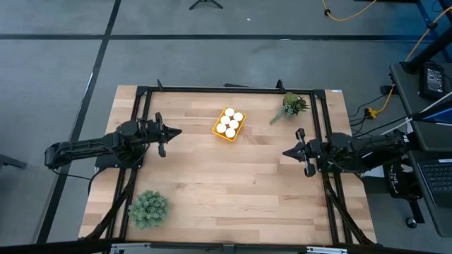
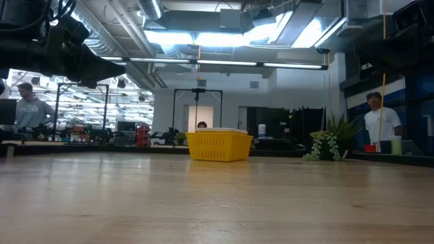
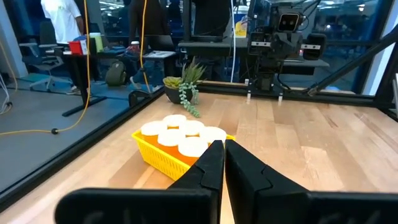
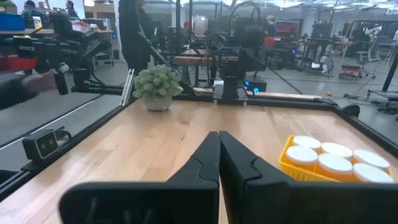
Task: Pick and place pill bottles into a basket
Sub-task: Return to Home Position
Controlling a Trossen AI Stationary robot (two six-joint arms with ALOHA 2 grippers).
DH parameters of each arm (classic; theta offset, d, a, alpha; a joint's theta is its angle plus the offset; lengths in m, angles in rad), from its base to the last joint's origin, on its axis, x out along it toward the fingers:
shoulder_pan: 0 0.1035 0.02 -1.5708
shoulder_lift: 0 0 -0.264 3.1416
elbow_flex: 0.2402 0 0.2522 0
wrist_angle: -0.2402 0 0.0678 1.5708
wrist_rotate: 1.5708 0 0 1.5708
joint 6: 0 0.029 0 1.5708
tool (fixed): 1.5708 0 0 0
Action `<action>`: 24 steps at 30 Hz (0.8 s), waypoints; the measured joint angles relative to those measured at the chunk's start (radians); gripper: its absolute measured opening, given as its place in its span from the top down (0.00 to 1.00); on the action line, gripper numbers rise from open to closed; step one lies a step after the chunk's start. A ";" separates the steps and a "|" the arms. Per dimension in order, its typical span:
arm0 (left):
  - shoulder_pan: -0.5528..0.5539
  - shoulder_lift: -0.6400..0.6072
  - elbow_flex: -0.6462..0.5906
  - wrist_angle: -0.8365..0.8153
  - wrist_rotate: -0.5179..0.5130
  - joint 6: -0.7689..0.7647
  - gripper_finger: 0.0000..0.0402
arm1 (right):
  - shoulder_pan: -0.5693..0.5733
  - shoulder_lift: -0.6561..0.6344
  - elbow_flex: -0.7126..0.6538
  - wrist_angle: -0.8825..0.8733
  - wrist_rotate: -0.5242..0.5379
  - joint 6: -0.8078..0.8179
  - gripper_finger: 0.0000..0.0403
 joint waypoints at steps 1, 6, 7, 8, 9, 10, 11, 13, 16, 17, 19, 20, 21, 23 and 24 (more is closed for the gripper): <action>0.000 0.000 0.000 0.000 0.000 0.000 0.97 | 0.000 0.000 0.000 -0.006 0.000 0.002 1.00; 0.000 0.000 0.000 0.000 0.000 0.000 0.97 | 0.000 0.000 0.000 -0.025 -0.001 0.002 0.99; 0.000 0.000 0.000 0.000 0.000 0.000 0.97 | 0.000 0.000 0.000 -0.032 0.000 0.001 0.99; 0.000 0.000 0.000 0.000 0.000 0.000 0.98 | 0.000 0.000 0.000 -0.039 0.000 0.000 0.99; 0.000 0.000 0.000 0.000 0.000 0.000 0.98 | 0.000 0.000 0.000 -0.045 0.000 0.001 0.98; 0.000 0.000 0.000 0.000 0.000 0.000 0.98 | 0.000 0.000 0.000 -0.048 0.000 0.005 0.98; 0.000 0.000 0.000 0.000 0.000 0.000 0.98 | 0.000 0.000 0.000 -0.048 0.000 0.018 0.97; 0.000 0.000 0.000 0.000 0.000 0.000 0.97 | 0.000 0.000 0.000 -0.048 0.000 0.041 0.96; 0.000 0.000 0.000 0.000 0.000 0.001 0.97 | 0.000 0.000 0.000 -0.048 0.001 0.054 0.95; 0.000 0.000 0.000 0.000 0.000 0.001 0.97 | 0.000 0.000 0.000 -0.048 0.001 0.054 0.95; 0.000 0.000 0.000 0.000 0.000 0.001 0.97 | 0.000 0.000 0.000 -0.048 0.001 0.055 0.94; 0.000 0.000 0.000 0.000 0.000 0.001 0.98 | 0.000 0.000 0.000 -0.048 0.001 0.054 0.94; 0.000 0.000 0.000 0.000 0.000 0.001 0.98 | 0.000 0.000 0.000 -0.048 0.001 0.054 0.94; 0.000 0.000 0.000 0.000 0.000 0.001 0.98 | 0.000 0.000 0.000 -0.048 0.001 0.053 0.94; 0.000 0.000 0.000 0.000 0.000 0.001 0.98 | 0.000 0.000 0.000 -0.048 0.001 0.055 0.94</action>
